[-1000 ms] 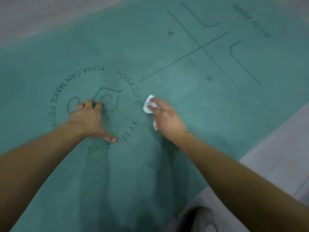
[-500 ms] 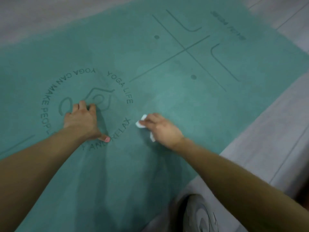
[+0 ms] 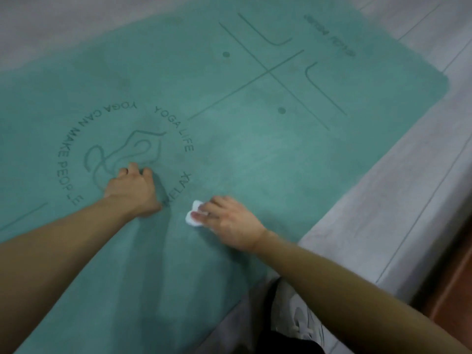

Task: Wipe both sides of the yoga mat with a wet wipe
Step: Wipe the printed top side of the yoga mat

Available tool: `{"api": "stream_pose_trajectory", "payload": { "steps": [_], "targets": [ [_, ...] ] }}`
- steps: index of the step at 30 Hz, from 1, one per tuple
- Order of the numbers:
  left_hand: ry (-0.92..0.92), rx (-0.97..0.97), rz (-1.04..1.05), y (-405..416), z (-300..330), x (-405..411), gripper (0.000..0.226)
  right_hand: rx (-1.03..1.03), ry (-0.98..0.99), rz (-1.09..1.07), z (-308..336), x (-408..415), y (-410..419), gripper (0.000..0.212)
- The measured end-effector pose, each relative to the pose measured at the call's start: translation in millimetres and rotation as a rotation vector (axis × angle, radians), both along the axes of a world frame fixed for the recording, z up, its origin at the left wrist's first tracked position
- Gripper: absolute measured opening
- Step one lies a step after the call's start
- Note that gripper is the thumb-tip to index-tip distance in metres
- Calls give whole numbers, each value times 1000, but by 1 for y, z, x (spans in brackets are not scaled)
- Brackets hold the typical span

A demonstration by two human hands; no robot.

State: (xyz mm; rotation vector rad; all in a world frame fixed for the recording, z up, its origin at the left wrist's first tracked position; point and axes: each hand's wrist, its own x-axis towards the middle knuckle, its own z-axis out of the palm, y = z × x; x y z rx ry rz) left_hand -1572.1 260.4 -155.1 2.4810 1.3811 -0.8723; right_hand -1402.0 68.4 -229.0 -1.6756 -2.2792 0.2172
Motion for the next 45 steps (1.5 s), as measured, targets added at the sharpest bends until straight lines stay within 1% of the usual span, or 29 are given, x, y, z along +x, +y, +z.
{"api": "stream_pose_trajectory", "payload": {
  "steps": [2, 3, 4, 5, 6, 8, 9, 11, 13, 15, 16, 17, 18, 20, 21, 22, 23, 24, 25, 26, 28, 30, 31, 32, 38, 40, 41, 43, 45],
  "targets": [
    [13, -1, -17, -6, -1, -2, 88, 61, -69, -453, 1, 72, 3, 42],
    [16, -7, -40, -8, -1, -5, 87, 21, -103, -699, 6, 110, 0, 41],
    [14, -10, -68, -11, -2, -7, 87, -38, -112, -871, 9, 141, -6, 41],
    [10, -11, -92, -14, -2, -9, 87, -70, -93, -959, 12, 159, -10, 43],
    [7, -15, -111, -16, -1, -10, 86, -95, -50, -1000, 8, 164, -11, 47],
    [11, -23, -135, -20, 1, -9, 84, -153, 65, -1009, -2, 141, -11, 53],
    [12, -24, -143, -21, 2, -9, 84, -161, 93, -985, -7, 119, -11, 56],
    [10, -32, -154, -21, 3, -8, 85, -156, 114, -869, -11, 66, -12, 62],
    [13, -37, -159, -21, 4, -4, 83, -203, 101, -610, -4, 7, -20, 70],
    [17, -28, -179, -22, 5, 0, 80, -262, 41, -326, 2, -39, -35, 75],
    [19, -26, -194, -23, 5, 2, 79, -262, 1, -237, 5, -41, -37, 74],
    [18, -29, -205, -24, 6, 4, 79, -240, -39, -219, 4, -27, -35, 70],
    [13, -36, -215, -25, 7, 5, 78, -236, -70, -296, 2, -4, -32, 66],
    [2, -39, -248, -32, 10, 5, 76, -287, -67, -655, 1, 65, -28, 63],
    [-7, -36, -268, -36, 11, 4, 76, -352, -74, -845, 5, 101, -30, 66],
    [-17, -38, -287, -41, 12, 1, 77, -428, -68, -969, 8, 130, -34, 70],
    [-23, -43, -307, -47, 13, -2, 78, -484, -36, -1032, 11, 142, -37, 75],
    [-25, -45, -327, -52, 13, -5, 80, -513, 15, -1051, 14, 138, -39, 80],
    [-31, -44, -347, -56, 14, -8, 80, -505, 47, -1023, 16, 118, -37, 83],
    [-41, -43, -364, -57, 15, -10, 79, -467, 50, -946, 15, 87, -35, 85],
    [-68, -40, -390, -57, 16, -10, 76, -367, 29, -682, 8, 10, -34, 84],
    [-89, -17, -416, -55, 20, -3, 72, -318, 11, -387, 0, -60, -39, 79],
    [-92, -1, -430, -54, 22, 2, 72, -301, -12, -285, -2, -82, -42, 77],
    [-94, 13, -444, -53, 25, 7, 71, -291, -30, -237, -4, -93, -47, 76],
    [-60, 42, -452, -46, 38, 36, 64, -269, -105, -215, -5, -88, -64, 73],
    [-70, 48, -440, -41, 37, 40, 61, -260, -84, -180, -5, -68, -61, 69],
    [-70, 49, -433, -38, 35, 41, 61, -254, -77, -208, -7, -48, -62, 67],
    [-60, 45, -421, -34, 33, 42, 64, -262, -90, -401, -9, 14, -66, 63],
    [-58, 45, -397, -33, 30, 41, 67, -341, -156, -677, -1, 92, -76, 65]
  ]
}}
